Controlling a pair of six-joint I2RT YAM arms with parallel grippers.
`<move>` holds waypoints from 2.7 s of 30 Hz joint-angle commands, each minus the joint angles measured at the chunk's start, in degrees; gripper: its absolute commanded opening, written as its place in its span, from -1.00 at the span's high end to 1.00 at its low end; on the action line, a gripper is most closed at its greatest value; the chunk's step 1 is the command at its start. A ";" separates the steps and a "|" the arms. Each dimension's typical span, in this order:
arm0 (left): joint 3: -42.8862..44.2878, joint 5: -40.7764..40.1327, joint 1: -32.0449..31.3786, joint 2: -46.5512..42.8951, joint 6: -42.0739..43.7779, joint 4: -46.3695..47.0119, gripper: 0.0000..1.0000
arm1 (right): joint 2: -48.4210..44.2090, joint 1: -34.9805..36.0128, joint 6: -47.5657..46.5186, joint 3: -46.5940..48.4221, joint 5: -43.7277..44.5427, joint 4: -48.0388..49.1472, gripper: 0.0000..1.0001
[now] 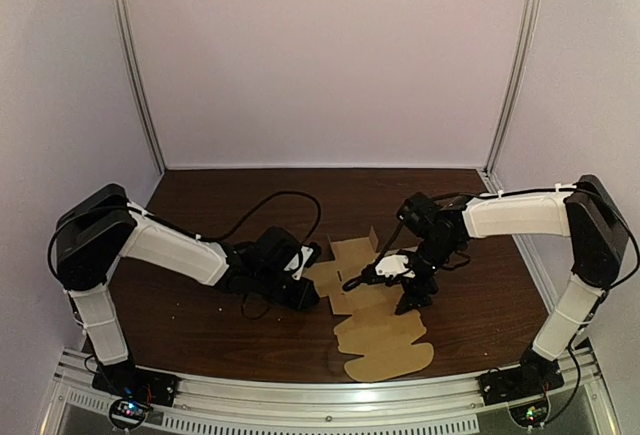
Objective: Fold the paper box
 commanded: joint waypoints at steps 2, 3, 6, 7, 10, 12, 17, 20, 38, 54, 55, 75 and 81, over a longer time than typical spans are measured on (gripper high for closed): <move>3.02 5.10 -0.29 4.02 -1.11 3.76 0.71 | 0.56 2.28 -2.04 -2.04 7.23 6.29 -0.56; 3.37 5.89 -0.36 4.43 -1.00 3.85 0.73 | 1.05 2.59 -2.38 -1.95 7.98 6.03 -0.54; 4.45 7.81 -0.50 5.43 -0.68 3.88 0.77 | 2.55 3.87 -3.03 -1.84 10.79 5.94 -0.48; 4.65 8.24 -0.56 5.71 -0.64 4.01 0.78 | 3.10 4.39 -3.12 -1.80 11.55 5.96 -0.46; 4.85 9.28 -0.95 5.95 -0.59 4.89 0.80 | 4.91 6.06 -3.17 -1.20 14.22 5.51 -0.41; 5.27 9.86 -1.17 6.23 -0.35 5.06 0.80 | 6.09 7.15 -3.17 -1.20 16.00 5.55 -0.38; 7.45 12.03 -1.53 7.52 0.43 4.97 0.82 | 7.78 9.43 -3.07 -1.82 19.75 6.76 -0.27; 8.87 13.20 -1.77 8.48 1.05 4.81 0.84 | 8.15 9.88 -2.76 -1.84 20.45 6.90 -0.26; 18.59 15.52 -1.85 16.84 0.53 1.86 0.85 | 6.56 10.02 -2.20 -3.48 20.03 6.78 -0.23; 19.67 19.29 -1.83 15.74 -0.66 5.23 0.93 | 6.37 10.01 -0.76 -6.94 21.41 8.80 -0.22; 19.71 19.42 -1.81 15.95 -0.72 5.20 0.93 | 6.41 10.01 -0.71 -6.94 21.41 8.85 -0.22; 31.67 13.77 -1.70 30.28 -3.78 -13.77 1.00 | 3.15 9.82 -0.24 -6.13 21.77 6.63 -0.22; 31.89 12.90 -1.34 30.61 -2.78 -17.18 1.00 | -7.43 5.09 -1.07 -3.88 18.89 -3.17 -0.27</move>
